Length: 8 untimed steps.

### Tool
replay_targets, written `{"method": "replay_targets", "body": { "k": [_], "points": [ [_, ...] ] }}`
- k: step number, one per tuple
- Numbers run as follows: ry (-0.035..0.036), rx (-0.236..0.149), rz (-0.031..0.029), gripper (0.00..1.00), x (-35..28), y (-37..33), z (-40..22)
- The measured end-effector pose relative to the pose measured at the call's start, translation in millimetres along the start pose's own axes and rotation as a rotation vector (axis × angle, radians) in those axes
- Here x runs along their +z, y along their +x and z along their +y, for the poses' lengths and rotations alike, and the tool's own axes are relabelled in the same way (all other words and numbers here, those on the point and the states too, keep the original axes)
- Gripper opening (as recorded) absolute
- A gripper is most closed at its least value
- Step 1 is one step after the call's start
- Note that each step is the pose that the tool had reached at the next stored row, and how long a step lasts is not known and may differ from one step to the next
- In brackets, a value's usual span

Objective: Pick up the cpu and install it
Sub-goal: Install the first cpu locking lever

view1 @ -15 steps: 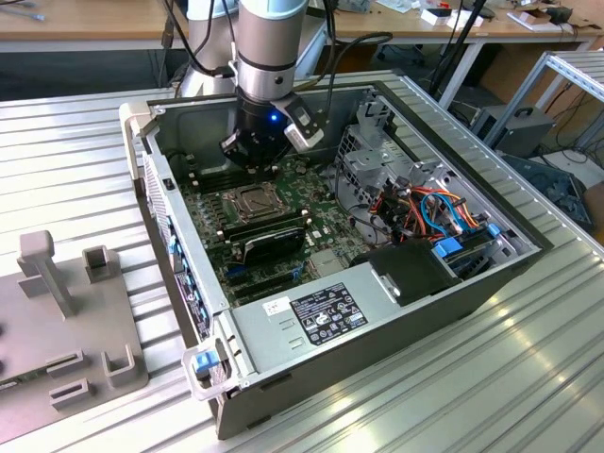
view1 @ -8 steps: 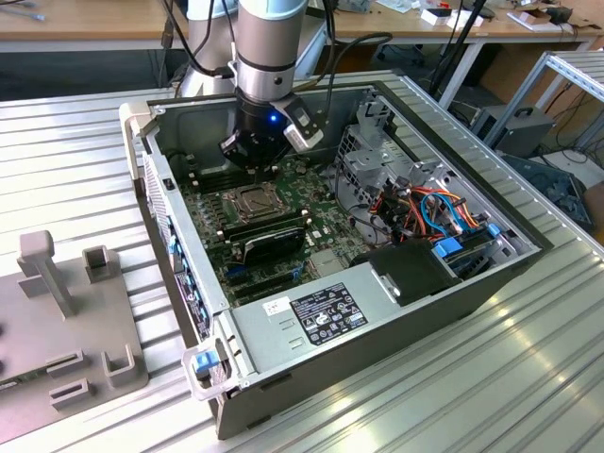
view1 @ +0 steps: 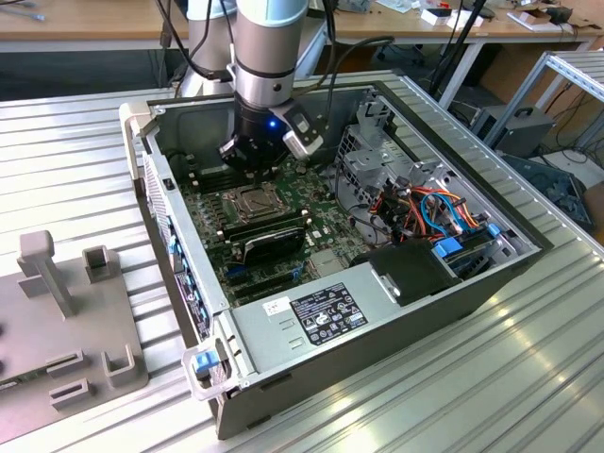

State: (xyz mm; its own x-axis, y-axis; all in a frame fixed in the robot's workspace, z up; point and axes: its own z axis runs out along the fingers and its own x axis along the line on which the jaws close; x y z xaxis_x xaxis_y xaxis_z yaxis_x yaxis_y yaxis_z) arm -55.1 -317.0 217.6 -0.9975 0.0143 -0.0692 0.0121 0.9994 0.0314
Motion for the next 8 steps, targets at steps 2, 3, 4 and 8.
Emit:
{"method": "replay_targets", "body": {
  "k": [2, 3, 4, 8],
  "points": [
    [-0.0011, 0.0, -0.0019, 0.11, -0.3, 2.3, -6.7],
    [-0.0011, 0.0, -0.0022, 0.11, -0.5, 2.8, -9.0],
    [-0.0011, 0.0, -0.0023, 0.11, -0.6, 3.4, -11.9],
    [-0.0012, 0.0, -0.0024, 0.11, -0.9, 3.9, -21.3]
  ]
}}
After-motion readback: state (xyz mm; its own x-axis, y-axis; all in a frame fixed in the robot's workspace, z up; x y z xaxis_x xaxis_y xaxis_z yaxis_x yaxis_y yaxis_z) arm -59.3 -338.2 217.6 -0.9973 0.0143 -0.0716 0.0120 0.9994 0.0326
